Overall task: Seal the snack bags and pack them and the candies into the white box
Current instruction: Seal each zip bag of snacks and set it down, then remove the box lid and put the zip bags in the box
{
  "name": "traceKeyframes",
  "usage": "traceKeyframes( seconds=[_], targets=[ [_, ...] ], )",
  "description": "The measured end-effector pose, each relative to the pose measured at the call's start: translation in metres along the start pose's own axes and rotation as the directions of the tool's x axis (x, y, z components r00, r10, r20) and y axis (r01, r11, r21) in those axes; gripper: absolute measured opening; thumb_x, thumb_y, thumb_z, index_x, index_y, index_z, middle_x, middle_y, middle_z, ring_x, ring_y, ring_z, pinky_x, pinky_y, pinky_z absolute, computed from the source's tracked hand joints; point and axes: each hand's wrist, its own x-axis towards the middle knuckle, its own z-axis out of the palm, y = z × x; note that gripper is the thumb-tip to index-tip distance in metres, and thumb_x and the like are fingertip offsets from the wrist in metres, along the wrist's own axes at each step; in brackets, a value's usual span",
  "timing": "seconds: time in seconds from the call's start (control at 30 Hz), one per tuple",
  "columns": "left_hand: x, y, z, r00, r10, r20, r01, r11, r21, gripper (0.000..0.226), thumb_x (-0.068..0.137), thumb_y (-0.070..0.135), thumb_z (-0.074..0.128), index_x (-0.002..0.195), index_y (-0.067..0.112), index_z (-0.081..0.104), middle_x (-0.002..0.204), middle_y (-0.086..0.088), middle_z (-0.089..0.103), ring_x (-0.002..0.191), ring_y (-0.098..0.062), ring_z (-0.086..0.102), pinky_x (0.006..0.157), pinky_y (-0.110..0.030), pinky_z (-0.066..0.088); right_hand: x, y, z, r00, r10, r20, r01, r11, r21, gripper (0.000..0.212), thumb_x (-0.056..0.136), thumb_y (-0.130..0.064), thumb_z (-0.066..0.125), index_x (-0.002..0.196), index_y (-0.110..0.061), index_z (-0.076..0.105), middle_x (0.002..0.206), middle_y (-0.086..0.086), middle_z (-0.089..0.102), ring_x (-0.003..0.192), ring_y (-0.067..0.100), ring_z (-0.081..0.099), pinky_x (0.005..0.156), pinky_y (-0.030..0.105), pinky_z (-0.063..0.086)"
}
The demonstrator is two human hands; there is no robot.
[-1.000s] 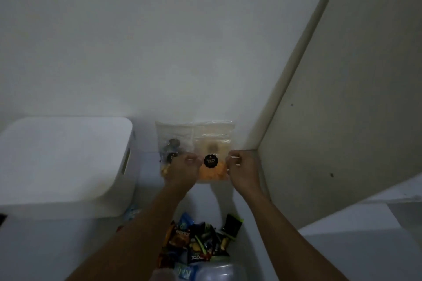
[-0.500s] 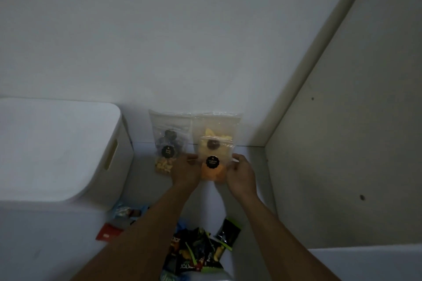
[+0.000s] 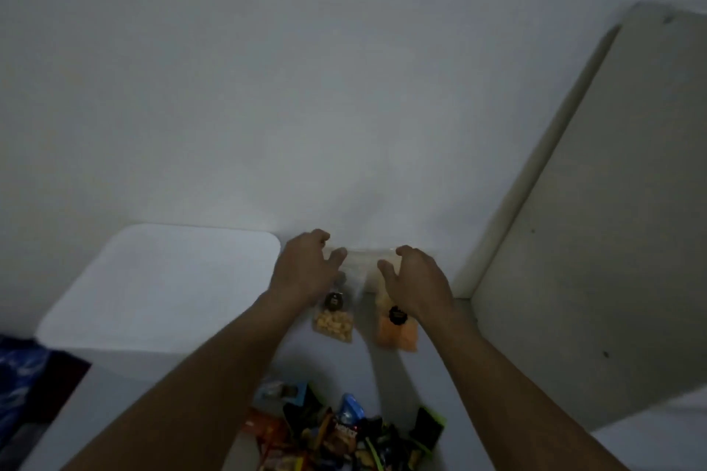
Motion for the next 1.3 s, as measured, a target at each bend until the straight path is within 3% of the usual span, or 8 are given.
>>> traceKeyframes(
  seconds=[0.17, 0.43, 0.7, 0.9, 1.0, 1.1, 1.3],
  targets=[
    [-0.001, -0.041, -0.091, 0.998, 0.065, -0.021, -0.063, 0.993, 0.104, 0.061, 0.092, 0.047, 0.058, 0.137, 0.007, 0.053, 0.139, -0.011, 0.056, 0.129, -0.025, 0.05, 0.107, -0.033, 0.039, -0.013, -0.079, -0.007, 0.998, -0.062, 0.005, 0.062, 0.998, -0.032, 0.057, 0.1, -0.052, 0.043, 0.129, -0.004, 0.055, 0.129, 0.014, 0.06, 0.118, 0.03, 0.056, 0.095, 0.037, 0.047],
    [-0.013, -0.159, -0.197, 1.0, 0.02, -0.023, -0.017, 0.989, 0.146, 0.065, 0.088, 0.052, 0.061, 0.138, 0.012, 0.051, 0.138, -0.005, 0.057, 0.129, -0.023, 0.05, 0.105, -0.037, 0.041, -0.039, -0.201, 0.037, 0.999, -0.048, -0.022, 0.047, 0.997, -0.058, 0.062, 0.098, -0.054, 0.046, 0.131, -0.003, 0.053, 0.131, 0.013, 0.059, 0.122, 0.03, 0.055, 0.097, 0.039, 0.046],
    [0.005, -0.269, -0.225, 0.994, -0.085, 0.067, 0.072, 0.982, 0.174, 0.08, 0.082, 0.063, 0.063, 0.14, 0.011, 0.048, 0.146, -0.006, 0.05, 0.133, -0.023, 0.048, 0.109, -0.037, 0.039, -0.043, -0.25, 0.108, 0.997, 0.06, 0.04, -0.054, 0.989, -0.135, 0.065, 0.095, -0.059, 0.046, 0.133, -0.006, 0.051, 0.136, 0.012, 0.053, 0.124, 0.03, 0.052, 0.097, 0.039, 0.043],
    [0.005, -0.313, -0.204, 0.986, -0.121, 0.113, 0.09, 0.965, 0.245, 0.103, 0.076, 0.068, 0.065, 0.151, 0.009, 0.028, 0.154, -0.008, 0.033, 0.139, -0.029, 0.036, 0.11, -0.045, 0.038, -0.041, -0.232, 0.15, 0.983, 0.174, 0.051, -0.163, 0.972, -0.166, 0.071, 0.09, -0.059, 0.054, 0.134, -0.004, 0.047, 0.135, 0.012, 0.047, 0.119, 0.031, 0.053, 0.09, 0.04, 0.044],
    [0.006, -0.32, -0.199, 0.986, -0.14, 0.086, 0.127, 0.982, 0.141, 0.111, 0.067, 0.066, 0.075, 0.15, 0.008, 0.027, 0.153, -0.009, 0.028, 0.134, -0.03, 0.042, 0.106, -0.045, 0.042, -0.038, -0.227, 0.161, 0.978, 0.208, 0.02, -0.205, 0.974, -0.101, 0.082, 0.084, -0.061, 0.061, 0.138, -0.002, 0.041, 0.138, 0.012, 0.042, 0.118, 0.032, 0.053, 0.09, 0.04, 0.045],
    [0.009, -0.324, -0.197, 0.975, -0.197, 0.101, 0.197, 0.98, 0.007, 0.111, 0.059, 0.064, 0.082, 0.143, 0.01, 0.036, 0.142, -0.01, 0.041, 0.125, -0.029, 0.05, 0.101, -0.04, 0.045, -0.031, -0.226, 0.162, 0.953, 0.304, 0.021, -0.304, 0.953, 0.004, 0.101, 0.075, -0.063, 0.071, 0.144, 0.0, 0.033, 0.143, 0.015, 0.04, 0.125, 0.034, 0.05, 0.096, 0.044, 0.045],
    [0.009, -0.327, -0.192, 0.968, -0.238, 0.079, 0.248, 0.958, -0.144, 0.098, 0.056, 0.055, 0.088, 0.133, 0.012, 0.047, 0.131, -0.009, 0.057, 0.12, -0.029, 0.054, 0.1, -0.041, 0.046, -0.022, -0.223, 0.162, 0.908, 0.416, 0.05, -0.417, 0.887, 0.198, 0.095, 0.06, -0.059, 0.085, 0.127, -0.001, 0.052, 0.126, 0.016, 0.058, 0.112, 0.035, 0.058, 0.091, 0.047, 0.053]
  ],
)
